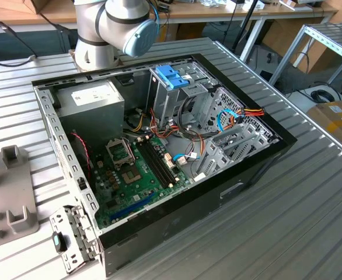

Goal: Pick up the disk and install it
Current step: 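Pick up the disk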

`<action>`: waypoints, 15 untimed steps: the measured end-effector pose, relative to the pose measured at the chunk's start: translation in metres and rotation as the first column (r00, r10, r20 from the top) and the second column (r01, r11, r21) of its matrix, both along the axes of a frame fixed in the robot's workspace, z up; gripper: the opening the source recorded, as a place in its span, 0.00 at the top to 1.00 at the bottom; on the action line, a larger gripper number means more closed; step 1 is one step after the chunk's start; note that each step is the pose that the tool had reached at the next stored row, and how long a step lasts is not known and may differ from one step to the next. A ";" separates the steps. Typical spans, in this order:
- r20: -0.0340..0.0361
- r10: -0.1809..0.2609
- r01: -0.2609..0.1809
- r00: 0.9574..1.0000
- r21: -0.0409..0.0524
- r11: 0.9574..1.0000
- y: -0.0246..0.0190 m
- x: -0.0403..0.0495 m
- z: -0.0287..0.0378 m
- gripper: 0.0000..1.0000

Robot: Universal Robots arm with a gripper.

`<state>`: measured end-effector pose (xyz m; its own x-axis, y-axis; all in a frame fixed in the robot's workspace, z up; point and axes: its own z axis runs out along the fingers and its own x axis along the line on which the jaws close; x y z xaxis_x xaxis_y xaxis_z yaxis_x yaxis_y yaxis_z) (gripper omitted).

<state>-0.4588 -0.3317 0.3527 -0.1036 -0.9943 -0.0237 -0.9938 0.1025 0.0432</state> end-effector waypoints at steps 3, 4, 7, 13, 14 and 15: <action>0.000 0.000 0.000 1.000 0.000 1.000 0.0000 0.0000 0.0035 0.63; 0.000 0.000 0.000 1.000 0.000 1.000 0.0000 0.0000 0.0049 0.63; 0.000 0.000 0.000 1.000 0.000 1.000 0.0000 0.0000 0.0078 0.63; 0.000 0.000 0.000 1.000 0.000 1.000 0.0000 0.0000 0.0122 0.63; 0.000 0.000 0.000 1.000 0.000 1.000 0.0000 0.0000 0.0130 0.63; 0.000 0.000 0.000 1.000 0.000 1.000 0.0000 0.0000 0.0138 0.63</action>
